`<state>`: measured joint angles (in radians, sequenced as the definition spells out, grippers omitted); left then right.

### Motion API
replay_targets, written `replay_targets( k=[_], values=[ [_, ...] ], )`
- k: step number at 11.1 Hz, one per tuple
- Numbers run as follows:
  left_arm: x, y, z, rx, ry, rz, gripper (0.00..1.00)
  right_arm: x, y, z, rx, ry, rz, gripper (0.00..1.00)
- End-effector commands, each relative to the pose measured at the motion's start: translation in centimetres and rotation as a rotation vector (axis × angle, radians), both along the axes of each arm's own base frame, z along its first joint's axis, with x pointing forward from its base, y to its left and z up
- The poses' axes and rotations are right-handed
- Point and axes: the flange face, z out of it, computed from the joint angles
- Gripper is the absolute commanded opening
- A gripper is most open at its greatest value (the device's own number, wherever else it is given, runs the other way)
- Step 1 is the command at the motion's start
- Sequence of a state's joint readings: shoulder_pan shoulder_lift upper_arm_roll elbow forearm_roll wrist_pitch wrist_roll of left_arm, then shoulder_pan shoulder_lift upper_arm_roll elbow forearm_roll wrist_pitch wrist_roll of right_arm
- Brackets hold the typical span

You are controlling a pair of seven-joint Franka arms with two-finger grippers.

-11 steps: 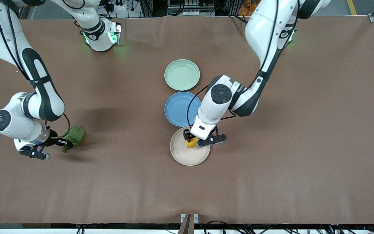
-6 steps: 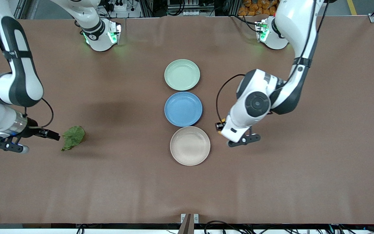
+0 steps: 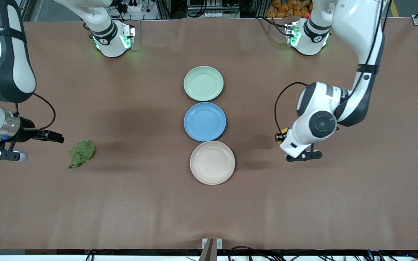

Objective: Pick lemon and lettuce from plates
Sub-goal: 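Lower the lemon onto the table with the left gripper and open it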

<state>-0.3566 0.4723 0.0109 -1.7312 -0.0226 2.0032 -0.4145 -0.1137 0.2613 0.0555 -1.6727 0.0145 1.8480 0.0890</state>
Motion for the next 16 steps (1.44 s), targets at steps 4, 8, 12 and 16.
replay_targets(
  k=[4,8,12,16],
  values=[
    [2.3,9.4,-4.3,-0.040,-0.004,-0.142,0.00,-3.0,2.4,6.7,-0.015,-0.019,0.039,1.00],
    [3.6,10.3,-4.1,-0.053,-0.032,-0.122,1.00,-5.7,3.3,11.9,-0.018,-0.051,0.046,1.00],
    [4.9,12.2,0.2,-0.054,-0.102,-0.092,1.00,-7.5,3.6,16.4,-0.018,-0.079,0.052,1.00],
    [4.3,13.1,8.8,-0.049,-0.180,-0.072,1.00,-8.3,3.3,19.5,-0.019,-0.093,0.051,1.00]
  ],
)
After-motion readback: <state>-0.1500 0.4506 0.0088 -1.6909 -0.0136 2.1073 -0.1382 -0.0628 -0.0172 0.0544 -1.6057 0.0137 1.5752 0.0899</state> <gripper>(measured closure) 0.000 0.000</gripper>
